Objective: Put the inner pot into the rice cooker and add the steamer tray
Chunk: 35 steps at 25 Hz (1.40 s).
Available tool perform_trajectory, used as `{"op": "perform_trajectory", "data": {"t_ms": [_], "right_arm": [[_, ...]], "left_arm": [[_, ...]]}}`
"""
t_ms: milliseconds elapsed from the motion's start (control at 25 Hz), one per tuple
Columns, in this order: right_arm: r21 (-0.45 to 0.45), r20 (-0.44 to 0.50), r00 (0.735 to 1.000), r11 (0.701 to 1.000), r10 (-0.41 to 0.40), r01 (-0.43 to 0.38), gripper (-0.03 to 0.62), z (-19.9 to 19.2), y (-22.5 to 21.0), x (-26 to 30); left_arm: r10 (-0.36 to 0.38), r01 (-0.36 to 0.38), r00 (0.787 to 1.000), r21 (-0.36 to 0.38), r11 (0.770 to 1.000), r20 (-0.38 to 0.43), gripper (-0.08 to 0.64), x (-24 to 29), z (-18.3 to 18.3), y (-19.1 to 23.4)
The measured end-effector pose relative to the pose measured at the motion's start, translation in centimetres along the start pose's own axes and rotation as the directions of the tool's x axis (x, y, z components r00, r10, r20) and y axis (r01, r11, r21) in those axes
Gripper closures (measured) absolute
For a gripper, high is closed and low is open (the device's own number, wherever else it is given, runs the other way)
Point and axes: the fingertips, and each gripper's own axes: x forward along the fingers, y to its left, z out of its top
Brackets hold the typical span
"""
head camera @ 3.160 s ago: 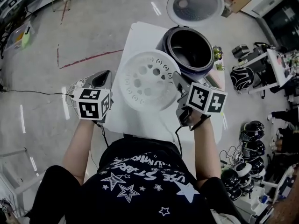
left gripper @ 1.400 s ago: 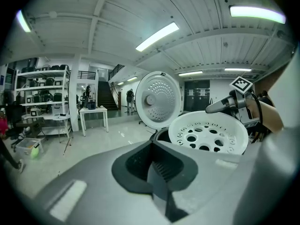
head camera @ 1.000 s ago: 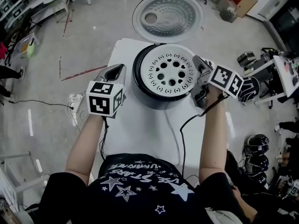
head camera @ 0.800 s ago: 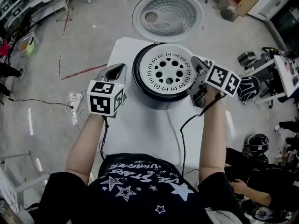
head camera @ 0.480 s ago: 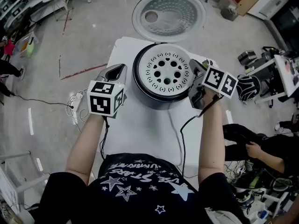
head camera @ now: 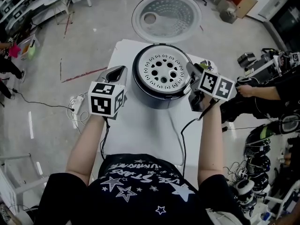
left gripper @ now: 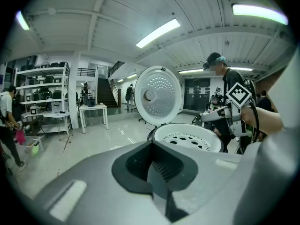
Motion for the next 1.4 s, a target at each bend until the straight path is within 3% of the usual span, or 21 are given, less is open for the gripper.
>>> {"op": "perform_trajectory", "data": {"t_ms": [200,400,560,720,920,1040,1400], "right_arm": [[-0.090,0.031,1.000,0.996,0.001,0.002,0.405,0.1,1.1,-2.6],[-0.171,0.080,0.995,0.985,0.051,-0.036,0.405,-0.3,2.3,-4.9],[-0.226,0.109,0.991,0.973,0.083,-0.057,0.411,-2.0,3.0,-6.8],[-0.261,0.114,0.986,0.961,0.120,-0.087,0.457,-3.7,3.3,-7.5],[-0.239,0.108,0.983,0.964,0.149,-0.120,0.501,-5.5,3.1,-8.6],[-0.219,0.115,0.981,0.968,0.154,-0.126,0.566,-6.2,2.9,-9.4],[-0.216,0.060,0.988,0.968,0.141,-0.125,0.566,-10.0,4.2,-12.3]], "left_arm": [[0.012,-0.012,1.000,0.003,1.000,0.011,0.548,-1.6,0.2,-1.4],[0.036,-0.036,0.999,0.001,0.999,0.011,0.548,-2.9,-0.4,-3.4],[0.064,-0.064,0.998,-0.013,0.998,-0.002,0.548,-4.2,-2.6,-5.5],[0.088,-0.090,0.996,-0.040,0.995,-0.031,0.548,-5.0,-5.2,-7.5],[0.088,-0.091,0.995,-0.055,0.994,-0.055,0.548,-5.8,-7.4,-10.0],[0.081,-0.085,0.994,-0.053,0.995,-0.069,0.548,-6.0,-8.5,-11.1],[0.062,-0.067,0.994,-0.061,0.996,-0.090,0.548,-9.7,-11.5,-13.3]]}}
